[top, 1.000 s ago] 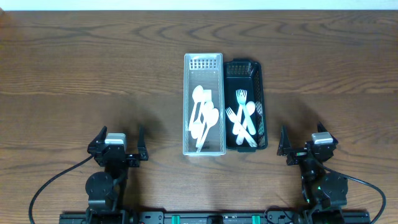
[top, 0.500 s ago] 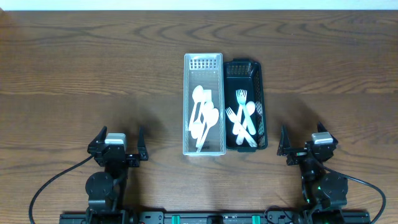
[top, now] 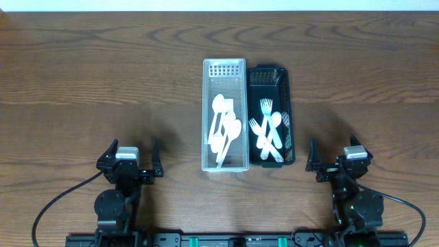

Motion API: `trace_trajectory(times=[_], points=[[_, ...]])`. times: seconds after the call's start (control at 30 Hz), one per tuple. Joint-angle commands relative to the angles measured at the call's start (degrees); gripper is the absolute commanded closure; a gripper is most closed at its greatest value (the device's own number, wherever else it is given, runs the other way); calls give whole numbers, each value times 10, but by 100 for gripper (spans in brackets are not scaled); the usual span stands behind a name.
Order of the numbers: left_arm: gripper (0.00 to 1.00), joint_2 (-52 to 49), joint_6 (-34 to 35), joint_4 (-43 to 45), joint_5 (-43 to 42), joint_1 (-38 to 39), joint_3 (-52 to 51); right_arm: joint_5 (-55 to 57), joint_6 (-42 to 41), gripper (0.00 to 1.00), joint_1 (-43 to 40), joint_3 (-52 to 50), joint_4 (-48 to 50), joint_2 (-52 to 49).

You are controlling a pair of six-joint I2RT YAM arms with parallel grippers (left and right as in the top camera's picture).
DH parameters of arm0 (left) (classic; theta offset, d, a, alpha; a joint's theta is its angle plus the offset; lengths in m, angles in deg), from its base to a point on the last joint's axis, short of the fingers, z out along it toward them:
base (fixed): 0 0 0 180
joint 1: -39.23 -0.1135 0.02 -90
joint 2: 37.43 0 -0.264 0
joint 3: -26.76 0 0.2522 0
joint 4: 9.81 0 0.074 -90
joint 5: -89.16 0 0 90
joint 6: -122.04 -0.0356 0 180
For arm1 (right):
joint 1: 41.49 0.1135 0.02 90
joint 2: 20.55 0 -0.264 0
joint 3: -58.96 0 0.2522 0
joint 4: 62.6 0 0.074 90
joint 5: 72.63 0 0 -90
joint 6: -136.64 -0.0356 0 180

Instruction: Pack container

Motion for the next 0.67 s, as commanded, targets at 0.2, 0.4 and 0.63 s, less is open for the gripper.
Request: trace_trajectory(times=[0.2, 0.4, 0.63], points=[[2, 4, 5, -4, 1, -3, -18, -3, 8, 1, -3, 0, -4, 3], [2, 4, 5, -4, 1, -3, -18, -3, 8, 1, -3, 0, -4, 3], [2, 4, 5, -4, 1, -3, -18, -3, 8, 1, -3, 0, -4, 3]])
